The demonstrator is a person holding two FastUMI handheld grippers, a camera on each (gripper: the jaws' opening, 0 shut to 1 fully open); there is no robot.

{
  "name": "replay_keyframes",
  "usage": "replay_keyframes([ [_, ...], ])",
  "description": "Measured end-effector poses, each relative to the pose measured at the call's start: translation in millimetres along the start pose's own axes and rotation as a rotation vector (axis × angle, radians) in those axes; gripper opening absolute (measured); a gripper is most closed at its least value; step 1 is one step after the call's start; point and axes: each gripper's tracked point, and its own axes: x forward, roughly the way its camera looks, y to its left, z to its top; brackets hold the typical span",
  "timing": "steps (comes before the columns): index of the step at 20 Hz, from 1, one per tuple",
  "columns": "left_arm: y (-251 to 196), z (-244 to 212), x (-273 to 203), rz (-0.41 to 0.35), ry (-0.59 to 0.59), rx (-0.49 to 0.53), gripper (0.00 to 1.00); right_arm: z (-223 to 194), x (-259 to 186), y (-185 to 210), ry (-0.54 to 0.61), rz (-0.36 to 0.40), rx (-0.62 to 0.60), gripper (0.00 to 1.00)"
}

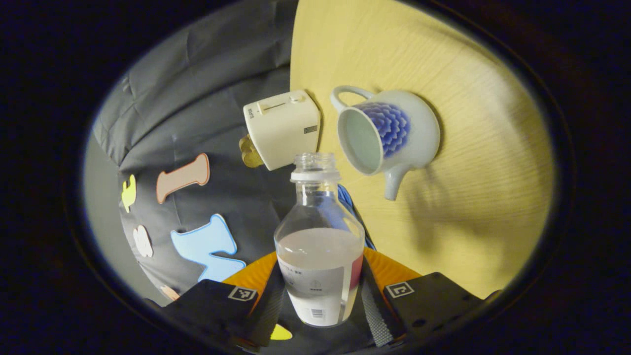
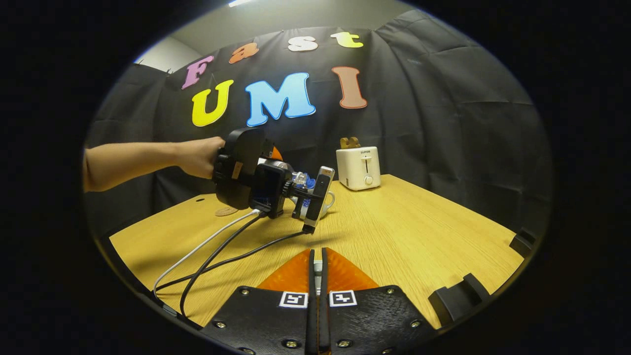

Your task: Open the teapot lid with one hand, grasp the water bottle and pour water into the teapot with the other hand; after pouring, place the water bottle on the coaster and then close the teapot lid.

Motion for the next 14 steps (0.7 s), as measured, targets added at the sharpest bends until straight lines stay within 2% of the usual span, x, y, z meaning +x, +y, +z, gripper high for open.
replay_keyframes([
  [3, 7, -5, 2, -0.01, -0.029, -0.123, 0.88, 10, 3, 0, -0.022, -0.004, -0.023, 0.02],
  [6, 10, -14, 5, 0.012, -0.045, -0.224, 0.87, 18, 5, 3, -0.036, 0.0, -0.041, 0.01],
  [10, 12, -31, -1, 0.041, -0.077, -0.462, 0.87, 41, 12, 7, -0.081, 0.005, -0.087, 0.01],
  [14, 7, -63, -9, 0.084, -0.051, -0.671, 0.87, 63, 34, 20, -0.123, 0.039, -0.113, 0.01],
])
